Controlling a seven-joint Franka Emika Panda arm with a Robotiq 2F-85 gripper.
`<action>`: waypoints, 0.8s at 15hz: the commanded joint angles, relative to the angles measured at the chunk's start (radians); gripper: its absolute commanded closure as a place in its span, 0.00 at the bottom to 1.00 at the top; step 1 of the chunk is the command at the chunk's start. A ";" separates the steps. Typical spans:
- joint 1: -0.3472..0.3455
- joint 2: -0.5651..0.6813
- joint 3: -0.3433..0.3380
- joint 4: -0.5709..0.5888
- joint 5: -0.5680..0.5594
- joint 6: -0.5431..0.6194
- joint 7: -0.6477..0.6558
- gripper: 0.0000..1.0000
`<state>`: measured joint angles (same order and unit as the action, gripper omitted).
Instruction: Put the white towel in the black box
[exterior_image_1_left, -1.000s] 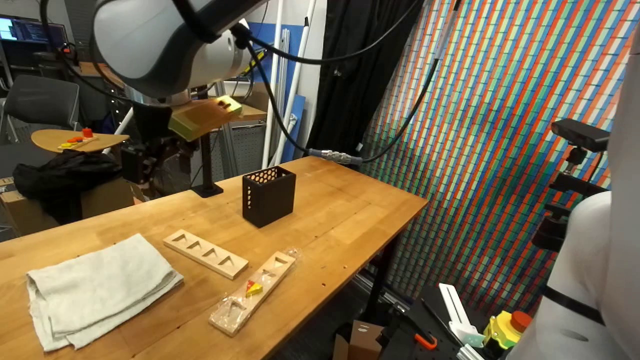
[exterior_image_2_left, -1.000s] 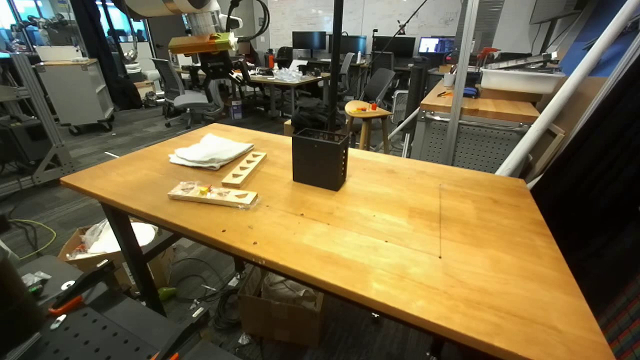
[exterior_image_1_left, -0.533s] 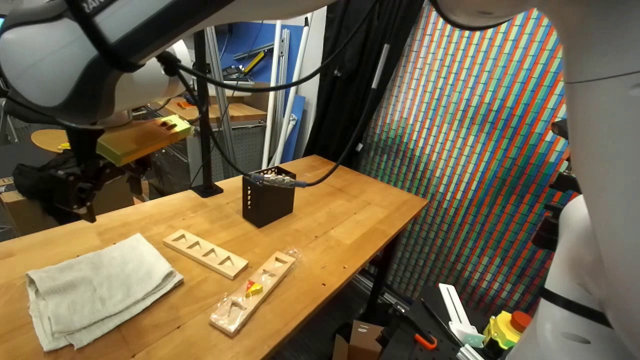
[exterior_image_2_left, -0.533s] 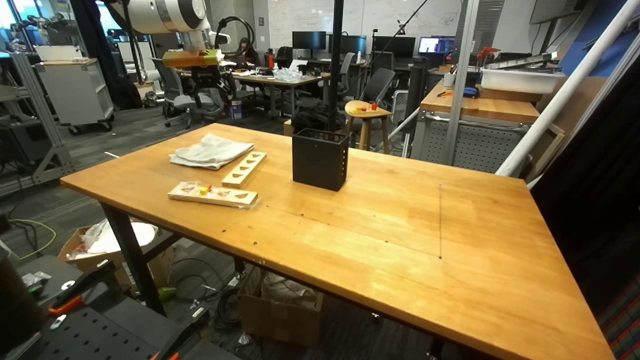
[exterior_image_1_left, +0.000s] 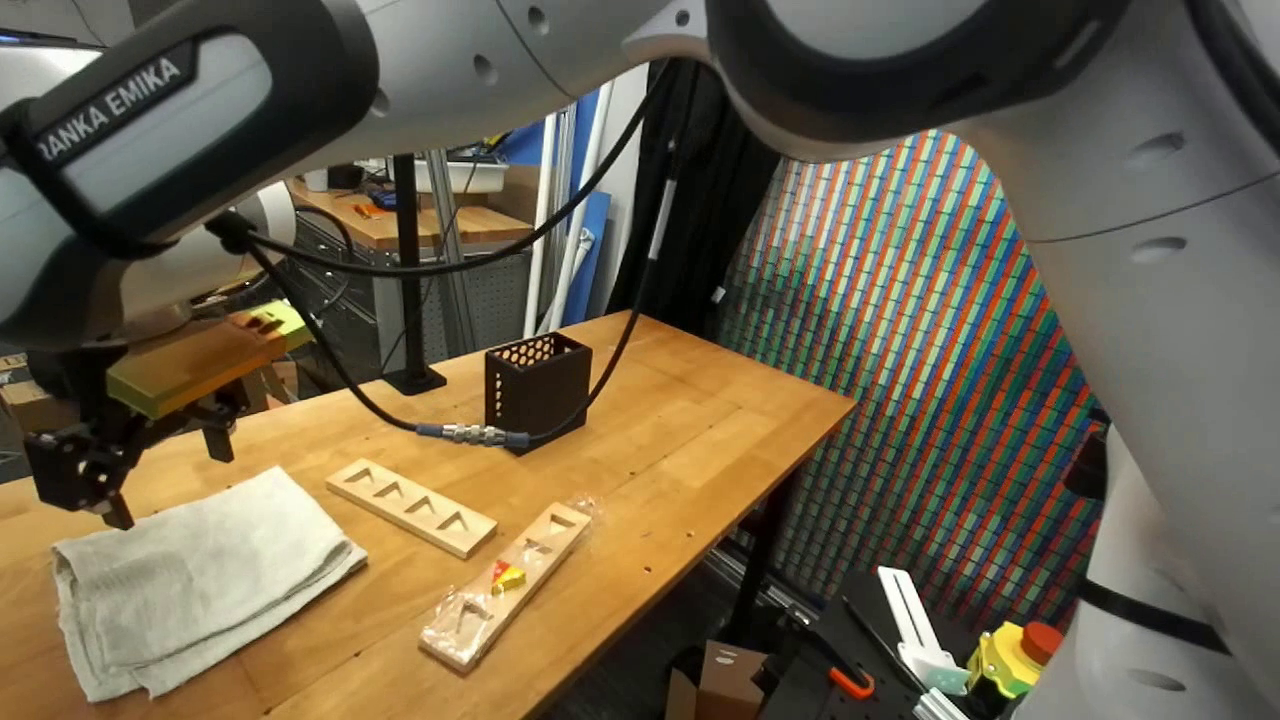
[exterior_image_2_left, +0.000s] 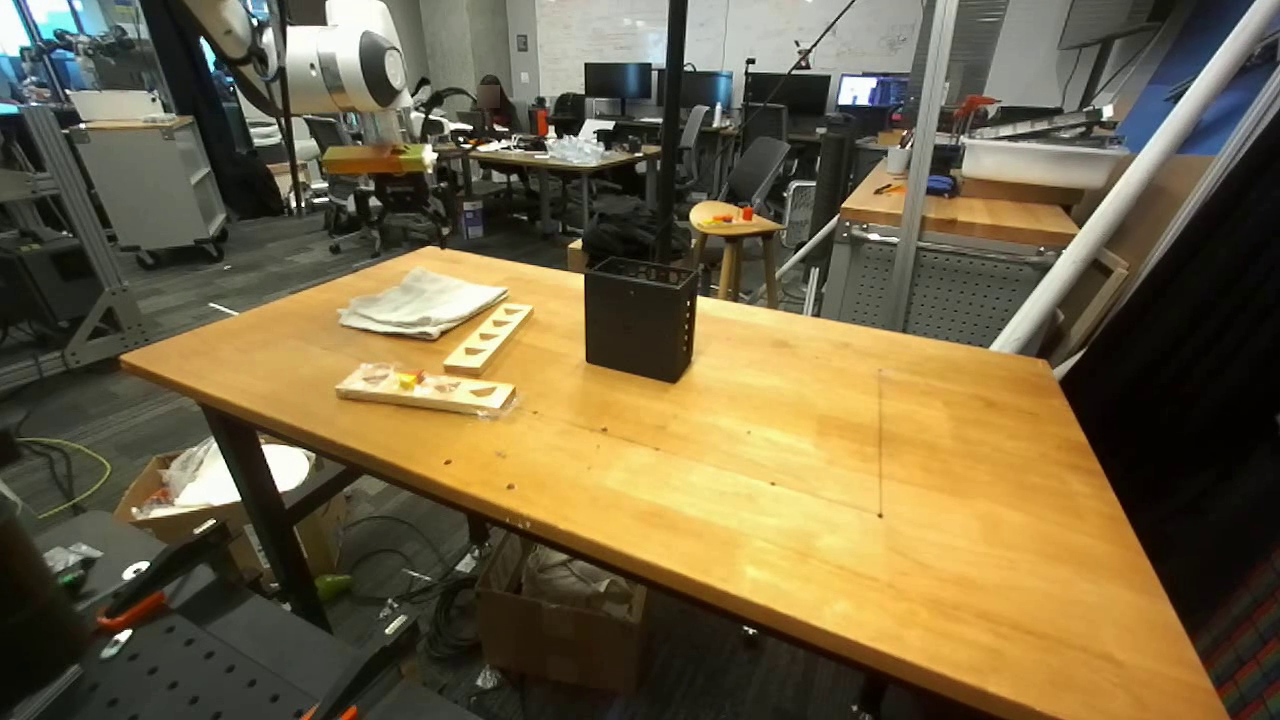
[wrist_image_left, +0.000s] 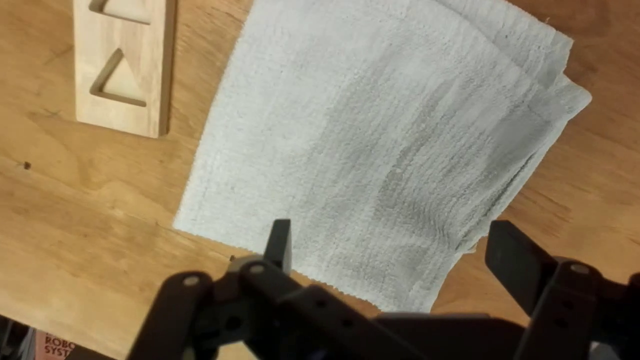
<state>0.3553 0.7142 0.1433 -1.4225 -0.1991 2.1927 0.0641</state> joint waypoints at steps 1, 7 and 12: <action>0.023 0.116 -0.016 0.130 -0.002 -0.037 -0.001 0.00; 0.026 0.249 -0.024 0.242 0.003 -0.028 -0.017 0.00; 0.026 0.314 -0.033 0.304 0.004 -0.020 -0.021 0.01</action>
<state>0.3666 0.9707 0.1287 -1.2052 -0.1991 2.1849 0.0586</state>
